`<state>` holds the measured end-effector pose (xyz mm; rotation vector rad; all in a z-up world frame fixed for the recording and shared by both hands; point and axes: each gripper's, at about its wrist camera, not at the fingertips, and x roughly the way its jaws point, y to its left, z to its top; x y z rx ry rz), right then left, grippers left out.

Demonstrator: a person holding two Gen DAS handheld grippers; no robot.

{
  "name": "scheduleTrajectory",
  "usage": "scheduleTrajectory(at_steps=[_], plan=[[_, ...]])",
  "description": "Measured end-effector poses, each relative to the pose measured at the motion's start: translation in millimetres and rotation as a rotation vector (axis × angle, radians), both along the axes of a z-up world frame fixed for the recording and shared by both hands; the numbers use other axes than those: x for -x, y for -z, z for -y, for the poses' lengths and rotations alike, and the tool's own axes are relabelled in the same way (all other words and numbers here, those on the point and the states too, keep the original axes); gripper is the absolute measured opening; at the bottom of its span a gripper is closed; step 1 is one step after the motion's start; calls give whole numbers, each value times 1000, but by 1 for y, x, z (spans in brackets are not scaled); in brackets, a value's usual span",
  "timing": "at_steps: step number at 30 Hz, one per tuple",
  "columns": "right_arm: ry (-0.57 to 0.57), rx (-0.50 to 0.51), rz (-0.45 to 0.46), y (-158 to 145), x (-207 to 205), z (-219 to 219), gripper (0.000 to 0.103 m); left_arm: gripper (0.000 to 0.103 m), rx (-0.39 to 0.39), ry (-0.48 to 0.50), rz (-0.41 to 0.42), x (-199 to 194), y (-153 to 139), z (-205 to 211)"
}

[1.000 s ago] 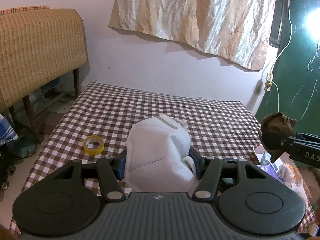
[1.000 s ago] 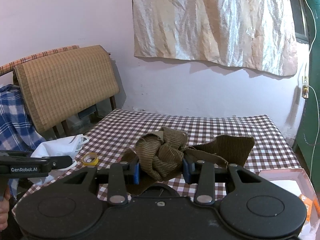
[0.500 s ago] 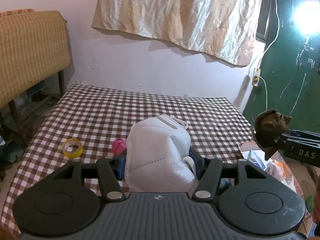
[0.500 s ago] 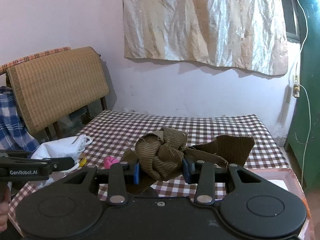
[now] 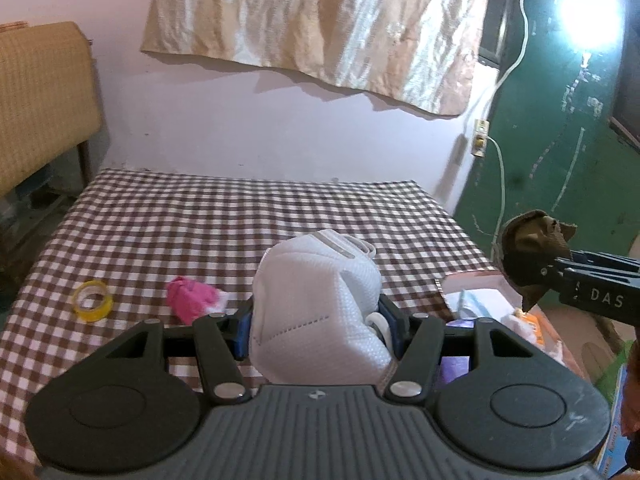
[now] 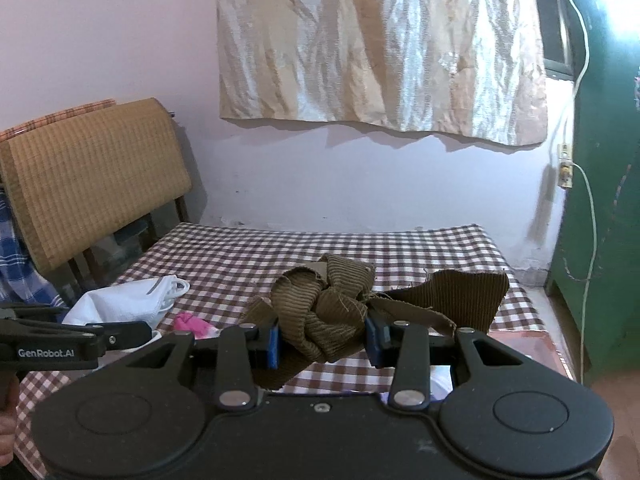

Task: Organize soft objects
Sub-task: 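Carry the white mask and olive-green cloth over the pink-rimmed box with both grippers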

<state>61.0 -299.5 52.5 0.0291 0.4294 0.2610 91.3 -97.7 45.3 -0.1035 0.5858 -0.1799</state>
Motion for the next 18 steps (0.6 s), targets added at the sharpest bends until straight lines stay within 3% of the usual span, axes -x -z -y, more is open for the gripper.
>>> scheduleTrajectory(at_steps=[18], plan=[[192,-3,-31,5,-11,110,47,61,23,208,-26,-32,14,95]])
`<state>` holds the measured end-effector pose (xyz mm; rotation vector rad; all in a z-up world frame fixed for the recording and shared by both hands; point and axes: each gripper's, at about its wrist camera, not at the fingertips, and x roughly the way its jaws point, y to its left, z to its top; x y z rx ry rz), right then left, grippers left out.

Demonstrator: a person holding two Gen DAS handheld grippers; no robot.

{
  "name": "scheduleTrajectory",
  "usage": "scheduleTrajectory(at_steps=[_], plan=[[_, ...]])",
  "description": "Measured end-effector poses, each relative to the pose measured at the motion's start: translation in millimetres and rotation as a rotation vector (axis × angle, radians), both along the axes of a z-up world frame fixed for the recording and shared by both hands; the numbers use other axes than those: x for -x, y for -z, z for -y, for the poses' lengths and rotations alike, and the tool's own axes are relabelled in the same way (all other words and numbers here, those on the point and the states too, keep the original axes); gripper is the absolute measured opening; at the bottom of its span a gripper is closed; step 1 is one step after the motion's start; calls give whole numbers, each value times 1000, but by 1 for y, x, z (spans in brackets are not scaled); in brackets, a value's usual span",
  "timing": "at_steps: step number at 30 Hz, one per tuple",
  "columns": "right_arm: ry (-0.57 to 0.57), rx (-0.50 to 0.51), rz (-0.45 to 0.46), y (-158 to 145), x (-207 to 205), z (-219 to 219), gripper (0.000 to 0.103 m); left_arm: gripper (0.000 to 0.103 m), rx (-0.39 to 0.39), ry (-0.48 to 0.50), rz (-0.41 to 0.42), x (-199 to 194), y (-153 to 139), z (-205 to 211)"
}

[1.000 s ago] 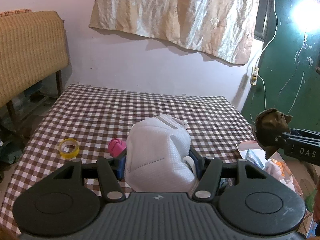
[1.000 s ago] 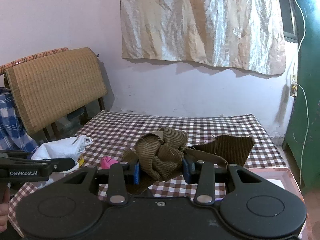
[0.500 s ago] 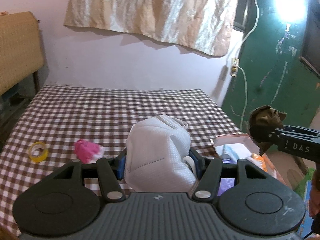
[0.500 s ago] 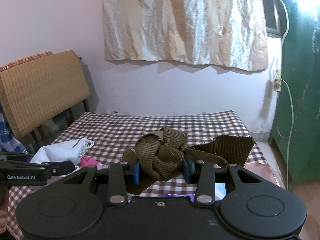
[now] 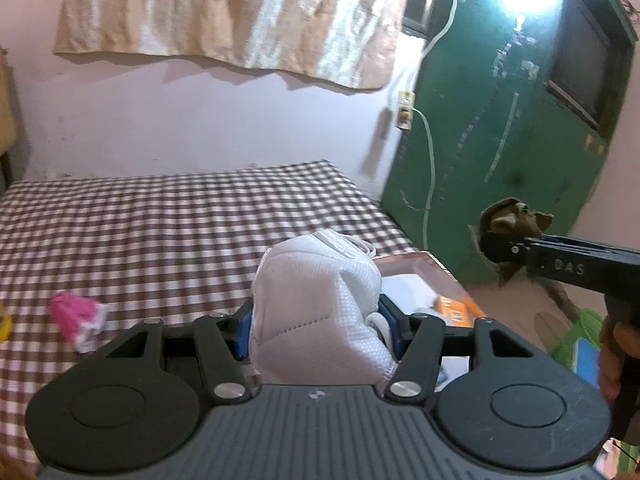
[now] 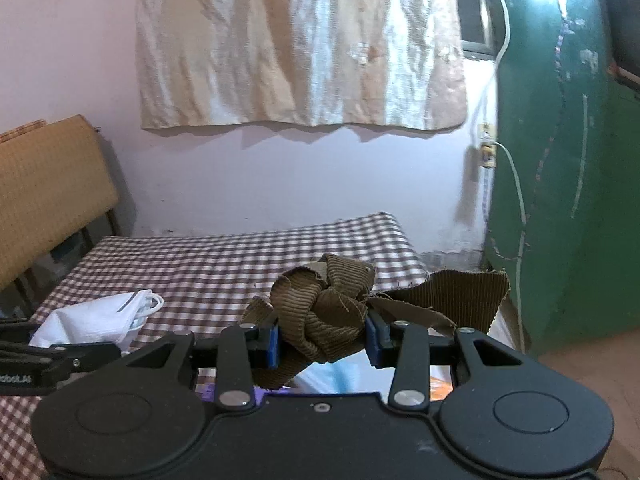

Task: Organize soft objects
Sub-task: 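Carry the white mask and olive-green cloth over the pink-rimmed box with both grippers, then open the left gripper to drop the mask while the right releases the cloth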

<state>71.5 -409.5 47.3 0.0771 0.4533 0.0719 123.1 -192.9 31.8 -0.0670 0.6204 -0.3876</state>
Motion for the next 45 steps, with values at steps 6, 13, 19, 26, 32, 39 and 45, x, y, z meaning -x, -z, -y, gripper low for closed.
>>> scheduleTrajectory(at_steps=[6,13,19,26,32,39,45], plan=[[32,-16,-47,13,-11,32,47,61,1,65,-27,-6,11,34],[45,-33,-102,33,-32,55,48,61,-17,111,-61,-14,28,63],[47,-63,-139,49,-53,66,48,61,-20,120,-77,-28,37,79],[56,-93,-164,63,-73,79,52,61,-28,95,-97,-49,46,87],[54,-111,-162,70,-84,85,75,61,-33,72,-124,-65,57,92],[54,-112,-115,62,-72,92,76,64,-9,84,-135,-77,56,98],[90,-85,-40,44,-45,94,77,86,11,134,-117,-83,52,107]])
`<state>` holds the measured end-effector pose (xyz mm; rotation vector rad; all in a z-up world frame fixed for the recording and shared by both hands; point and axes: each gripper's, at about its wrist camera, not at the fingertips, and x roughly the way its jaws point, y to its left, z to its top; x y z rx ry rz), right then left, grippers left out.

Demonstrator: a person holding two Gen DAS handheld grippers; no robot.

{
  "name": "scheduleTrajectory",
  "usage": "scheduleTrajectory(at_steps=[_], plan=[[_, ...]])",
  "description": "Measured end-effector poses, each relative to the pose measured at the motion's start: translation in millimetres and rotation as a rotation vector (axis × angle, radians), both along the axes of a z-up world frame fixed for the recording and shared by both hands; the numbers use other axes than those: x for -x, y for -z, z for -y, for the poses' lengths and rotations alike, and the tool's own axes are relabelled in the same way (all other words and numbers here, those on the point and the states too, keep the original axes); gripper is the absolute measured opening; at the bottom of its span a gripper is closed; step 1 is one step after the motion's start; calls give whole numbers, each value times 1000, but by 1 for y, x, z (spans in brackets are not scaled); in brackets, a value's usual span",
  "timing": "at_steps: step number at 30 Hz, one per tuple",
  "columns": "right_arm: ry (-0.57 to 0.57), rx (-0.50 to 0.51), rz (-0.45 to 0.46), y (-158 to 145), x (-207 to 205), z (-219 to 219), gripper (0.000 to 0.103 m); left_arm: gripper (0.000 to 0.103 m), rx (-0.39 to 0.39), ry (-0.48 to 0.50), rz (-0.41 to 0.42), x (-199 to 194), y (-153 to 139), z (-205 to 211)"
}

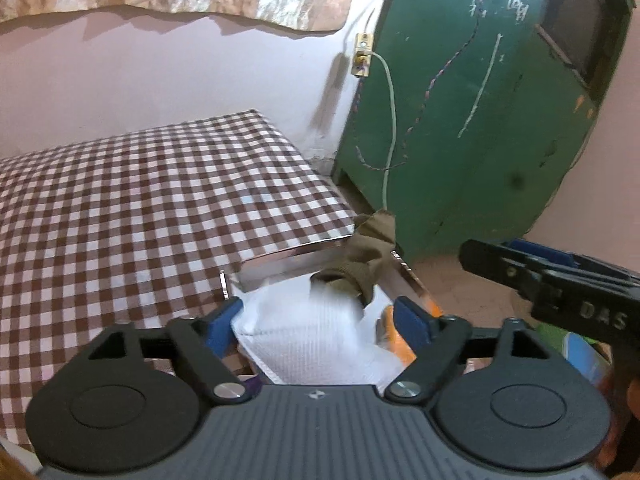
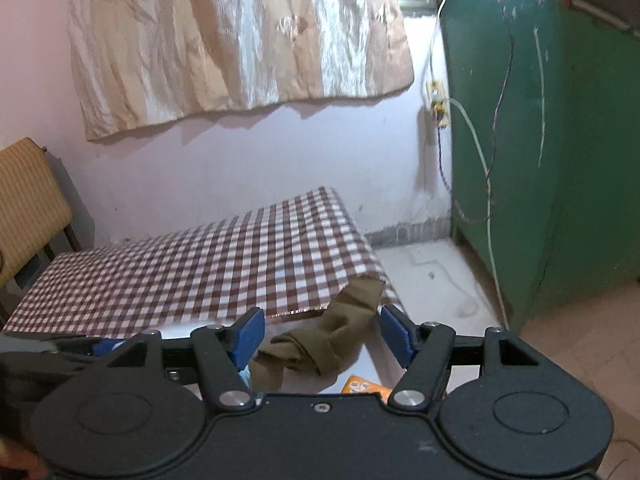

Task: Organize soft objects
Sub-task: 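Open the left gripper to drop the mask while the right releases the cloth, then move both open grippers back over the pink sock and yellow tape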

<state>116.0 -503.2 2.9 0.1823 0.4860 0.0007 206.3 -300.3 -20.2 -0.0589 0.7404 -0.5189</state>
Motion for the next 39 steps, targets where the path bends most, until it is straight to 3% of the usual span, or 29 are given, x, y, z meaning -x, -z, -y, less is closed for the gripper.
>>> scheduleTrajectory(at_steps=[7,17,21,39], plan=[[-1,15,42,-18,28,-10,77,91,23,-29,16,13,-15,-21],[-47,35,59,-37,51,-57,85,100,-65,-156,54,47,-45,-66],[-84,34,71,-43,56,-81,88,101,-99,-202,75,57,-49,-88],[-249,24,57,-44,48,-194,88,101,-101,-356,88,86,-56,-183]])
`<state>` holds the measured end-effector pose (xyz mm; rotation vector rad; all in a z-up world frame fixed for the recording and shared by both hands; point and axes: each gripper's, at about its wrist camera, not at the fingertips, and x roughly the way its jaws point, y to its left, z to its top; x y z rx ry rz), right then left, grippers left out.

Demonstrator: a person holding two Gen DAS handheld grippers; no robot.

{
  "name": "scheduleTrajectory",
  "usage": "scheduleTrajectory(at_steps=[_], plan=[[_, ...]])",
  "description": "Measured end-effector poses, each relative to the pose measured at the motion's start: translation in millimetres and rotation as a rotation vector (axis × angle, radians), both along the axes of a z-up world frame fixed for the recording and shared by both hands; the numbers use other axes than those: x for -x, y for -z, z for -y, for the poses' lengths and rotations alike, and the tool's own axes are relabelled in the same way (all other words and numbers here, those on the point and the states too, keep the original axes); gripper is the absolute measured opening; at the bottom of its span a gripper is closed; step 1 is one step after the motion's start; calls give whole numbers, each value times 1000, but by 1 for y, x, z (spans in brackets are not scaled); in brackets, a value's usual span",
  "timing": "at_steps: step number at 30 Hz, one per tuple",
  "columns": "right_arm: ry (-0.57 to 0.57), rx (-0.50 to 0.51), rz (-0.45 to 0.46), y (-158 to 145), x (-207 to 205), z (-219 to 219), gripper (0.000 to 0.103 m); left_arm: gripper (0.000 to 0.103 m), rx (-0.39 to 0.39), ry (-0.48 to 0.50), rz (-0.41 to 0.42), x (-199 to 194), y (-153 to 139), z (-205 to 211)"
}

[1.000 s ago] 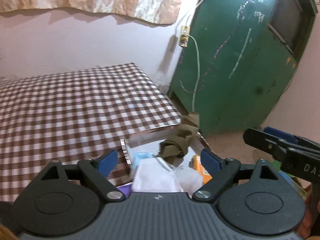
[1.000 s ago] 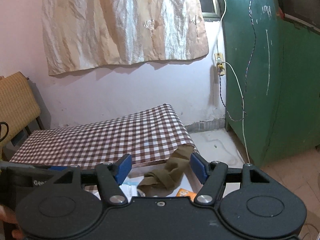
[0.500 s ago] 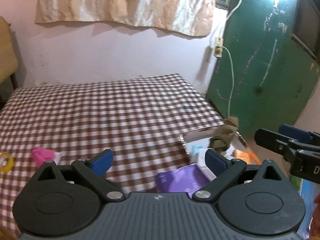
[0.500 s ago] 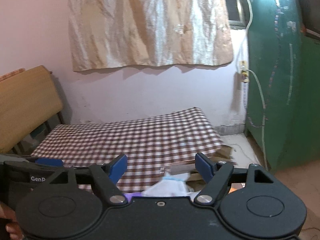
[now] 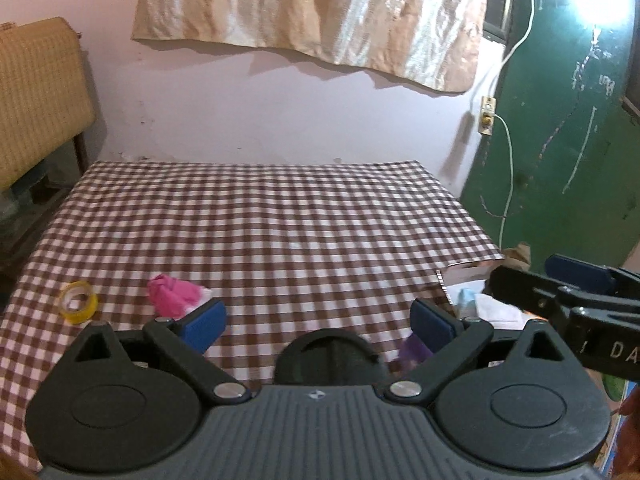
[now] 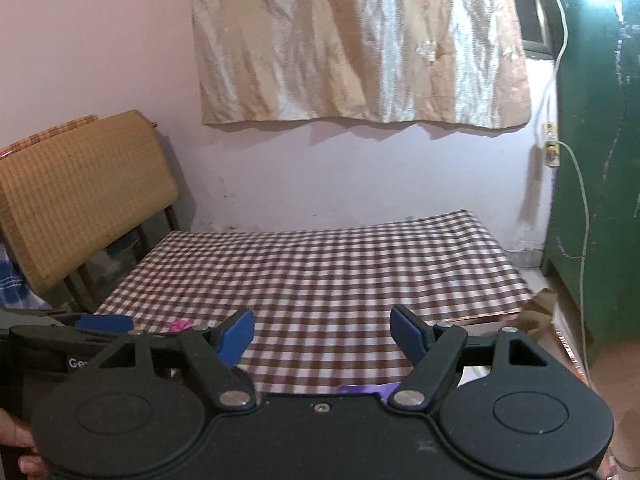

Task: Organize soft objects
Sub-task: 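Move both open grippers back over the pink sock and yellow tape, then grasp the pink sock with the left gripper while the right approaches the tape roll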

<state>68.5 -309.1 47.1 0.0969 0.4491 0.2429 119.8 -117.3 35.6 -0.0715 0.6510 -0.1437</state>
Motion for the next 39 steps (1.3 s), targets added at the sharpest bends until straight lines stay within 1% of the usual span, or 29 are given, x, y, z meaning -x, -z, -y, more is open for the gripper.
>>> scheduleTrajectory(at_steps=[6,9,14,18,21,24,26,33,38,39], plan=[[-53,-11,-12,5,-2,-31,88,101,24,-42,1,11,7,-31],[-77,-14,-14,7,-1,-43,88,101,17,-68,3,15,14,-47],[-109,-12,-23,13,-3,-60,88,101,41,-122,-35,14,29,-72],[-127,-10,-31,16,-7,-68,88,101,39,-150,-59,10,40,-86],[-128,-5,-28,17,-8,-71,88,101,23,-162,-76,4,50,-96],[-130,-12,-29,18,-11,-68,88,102,7,-172,-90,-7,65,-104],[-127,-15,-26,18,-12,-66,88,103,-3,-189,-106,-22,75,-107],[-123,-14,5,12,-12,-62,88,103,21,-242,-132,-83,97,-114],[-124,-16,23,9,-12,-61,88,103,17,-262,-149,-118,111,-107],[-129,-15,23,8,-13,-62,88,101,14,-262,-153,-123,115,-106]])
